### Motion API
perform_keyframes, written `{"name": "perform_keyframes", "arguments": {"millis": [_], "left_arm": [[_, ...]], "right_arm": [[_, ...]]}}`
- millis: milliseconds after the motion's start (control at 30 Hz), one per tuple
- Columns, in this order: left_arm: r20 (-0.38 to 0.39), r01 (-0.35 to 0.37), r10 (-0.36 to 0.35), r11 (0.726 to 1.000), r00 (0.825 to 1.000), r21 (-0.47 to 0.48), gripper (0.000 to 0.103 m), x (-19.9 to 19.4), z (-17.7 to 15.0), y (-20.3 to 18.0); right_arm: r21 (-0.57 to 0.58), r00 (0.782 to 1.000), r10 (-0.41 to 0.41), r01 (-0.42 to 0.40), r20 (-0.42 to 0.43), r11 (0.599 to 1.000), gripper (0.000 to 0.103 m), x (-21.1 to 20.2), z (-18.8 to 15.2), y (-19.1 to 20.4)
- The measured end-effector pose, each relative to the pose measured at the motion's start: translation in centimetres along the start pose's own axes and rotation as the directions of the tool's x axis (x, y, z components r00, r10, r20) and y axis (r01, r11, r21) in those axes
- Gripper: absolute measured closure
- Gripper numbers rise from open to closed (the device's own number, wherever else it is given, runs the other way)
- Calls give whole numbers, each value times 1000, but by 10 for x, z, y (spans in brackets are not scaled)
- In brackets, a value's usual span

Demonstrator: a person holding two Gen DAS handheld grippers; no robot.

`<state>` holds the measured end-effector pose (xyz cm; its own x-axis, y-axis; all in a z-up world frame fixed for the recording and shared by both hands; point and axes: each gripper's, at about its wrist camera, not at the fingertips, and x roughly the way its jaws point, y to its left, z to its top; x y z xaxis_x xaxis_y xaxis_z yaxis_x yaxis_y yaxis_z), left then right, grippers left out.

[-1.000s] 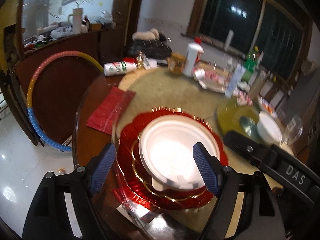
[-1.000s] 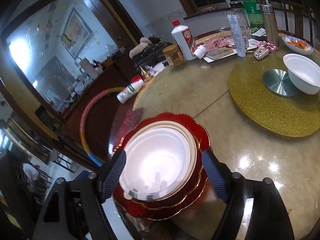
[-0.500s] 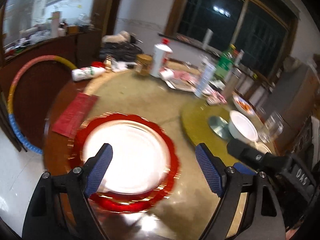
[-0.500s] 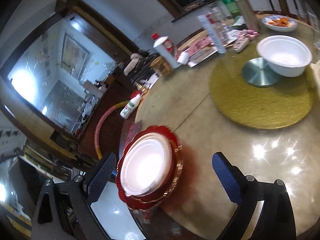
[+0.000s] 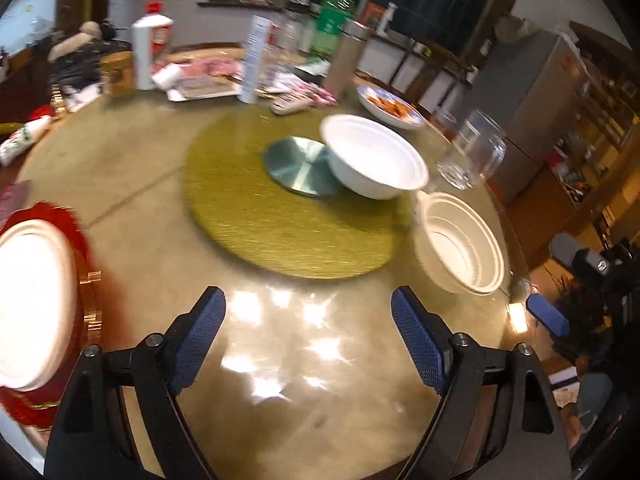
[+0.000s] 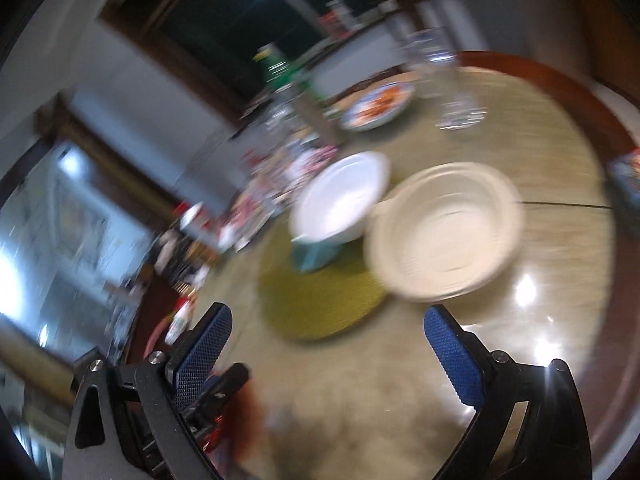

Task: Organize plates and bowls
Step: 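Move both grippers to the second beige bowl beside the glass pitcher and grasp its rim, then lift the second beige bowl off the table with both grippers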

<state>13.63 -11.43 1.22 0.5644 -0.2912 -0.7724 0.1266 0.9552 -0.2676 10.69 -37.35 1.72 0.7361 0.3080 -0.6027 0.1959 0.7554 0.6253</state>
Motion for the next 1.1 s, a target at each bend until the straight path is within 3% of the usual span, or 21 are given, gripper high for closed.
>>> {"name": "perform_keyframes", "arguments": {"millis": [133, 300, 533, 733, 767, 800, 833, 867, 1100], "left_arm": [[-18, 43, -42, 999, 999, 33, 18, 14, 10, -35], [-42, 61, -58, 996, 997, 70, 18, 43, 22, -72], [-104, 32, -22, 995, 994, 93, 18, 87, 21, -101], [-133, 15, -1, 994, 991, 104, 18, 106, 18, -107], [-136, 10, 4, 994, 991, 106, 24, 109, 18, -107], [-132, -7, 23, 993, 991, 121, 38, 110, 17, -107], [-131, -13, 31, 990, 991, 138, 74, 110, 17, -107], [-147, 1, 21, 989, 989, 149, 87, 112, 17, -106], [-130, -22, 40, 990, 991, 138, 89, 92, 8, -86]], "right_arm": [[64, 997, -73, 74, -14, 995, 5, 3, 16, -38], [127, 994, -103, 107, -40, 986, 7, 19, 30, -75], [159, 991, -120, 129, -68, 979, 29, 38, 45, -97], [162, 987, -130, 145, -97, 976, 38, 56, 42, -100], [156, 986, -130, 145, -101, 977, 44, 59, 41, -98], [146, 986, -132, 147, -105, 978, 51, 63, 40, -96], [134, 984, -137, 152, -116, 979, 75, 65, 38, -95], [129, 985, -113, 130, -130, 983, 91, 67, 36, -94], [86, 986, -98, 110, -134, 990, 94, 60, 12, -73]]}}
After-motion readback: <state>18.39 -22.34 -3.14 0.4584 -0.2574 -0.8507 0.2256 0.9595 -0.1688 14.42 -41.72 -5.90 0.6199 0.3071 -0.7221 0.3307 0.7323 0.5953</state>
